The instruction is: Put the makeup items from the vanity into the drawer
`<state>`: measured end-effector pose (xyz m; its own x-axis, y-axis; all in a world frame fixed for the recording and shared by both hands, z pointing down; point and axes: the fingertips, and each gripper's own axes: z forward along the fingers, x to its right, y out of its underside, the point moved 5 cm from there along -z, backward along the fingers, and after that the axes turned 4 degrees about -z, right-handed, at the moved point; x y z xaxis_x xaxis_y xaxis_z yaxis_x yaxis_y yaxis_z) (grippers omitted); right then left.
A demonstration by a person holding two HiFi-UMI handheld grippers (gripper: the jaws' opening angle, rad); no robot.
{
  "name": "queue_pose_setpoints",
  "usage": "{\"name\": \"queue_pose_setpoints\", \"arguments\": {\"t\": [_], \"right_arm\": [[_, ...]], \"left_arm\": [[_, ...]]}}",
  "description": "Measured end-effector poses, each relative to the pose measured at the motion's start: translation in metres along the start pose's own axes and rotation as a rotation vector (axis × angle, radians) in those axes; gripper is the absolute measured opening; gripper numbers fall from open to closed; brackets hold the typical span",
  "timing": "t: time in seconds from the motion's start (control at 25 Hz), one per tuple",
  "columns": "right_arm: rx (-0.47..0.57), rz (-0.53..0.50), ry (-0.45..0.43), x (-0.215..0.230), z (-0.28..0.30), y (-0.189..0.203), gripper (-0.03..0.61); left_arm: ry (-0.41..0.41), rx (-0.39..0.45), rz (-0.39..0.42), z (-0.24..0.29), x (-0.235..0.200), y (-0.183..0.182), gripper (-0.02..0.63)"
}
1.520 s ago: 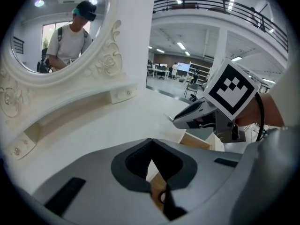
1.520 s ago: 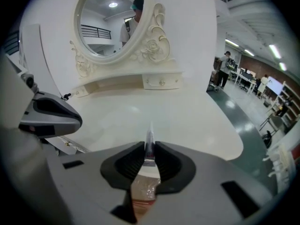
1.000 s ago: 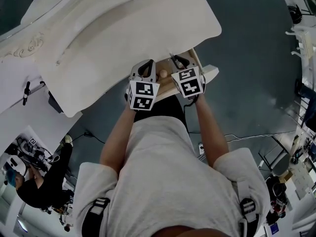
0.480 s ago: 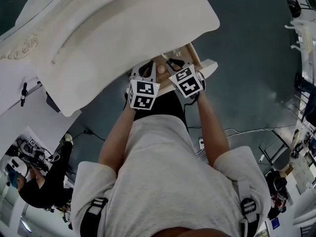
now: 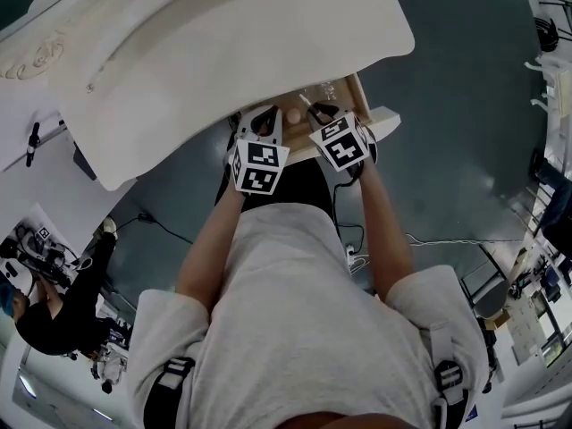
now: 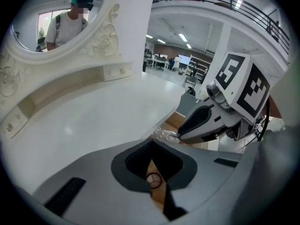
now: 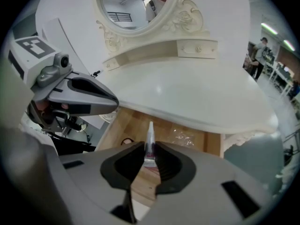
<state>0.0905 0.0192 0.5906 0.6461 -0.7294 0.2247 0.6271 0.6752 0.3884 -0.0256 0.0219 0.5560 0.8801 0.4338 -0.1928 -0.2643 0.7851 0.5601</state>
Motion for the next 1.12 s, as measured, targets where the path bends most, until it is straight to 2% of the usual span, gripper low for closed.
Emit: {"name": "queue_pose_setpoints", "arguments": {"t": [0.16,0.32,0.6,0.76,1.12], "right_arm": [[-0.034,-0.012,0.000,-0.002,0.013,0.006,0.078],[-0.075,-0.077,0.010,0.003,0.026,0.010,0.078],[-0.098,-0.085,-0.019,0.006,0.045,0.009,0.078],[-0.126,-0.143,-0.022,0.008,0.058,0.012,0.078],[-0.176,-0.190,-0.019,0.007,0.072,0.019,0.078]], "left_arm": [[-0.015,-0.016,-0.033,0.004,-0.004,0.013,0.006],[-0.029,-0.026,-0.051,0.011,-0.005,0.019,0.006],[-0.059,-0.042,-0.106,0.017,-0.013,0.035,0.006],[-0.083,-0.041,-0.134,0.019,-0.017,0.038,0.006],[-0.096,-0.055,-0.146,0.017,-0.014,0.044,0.006]]}}
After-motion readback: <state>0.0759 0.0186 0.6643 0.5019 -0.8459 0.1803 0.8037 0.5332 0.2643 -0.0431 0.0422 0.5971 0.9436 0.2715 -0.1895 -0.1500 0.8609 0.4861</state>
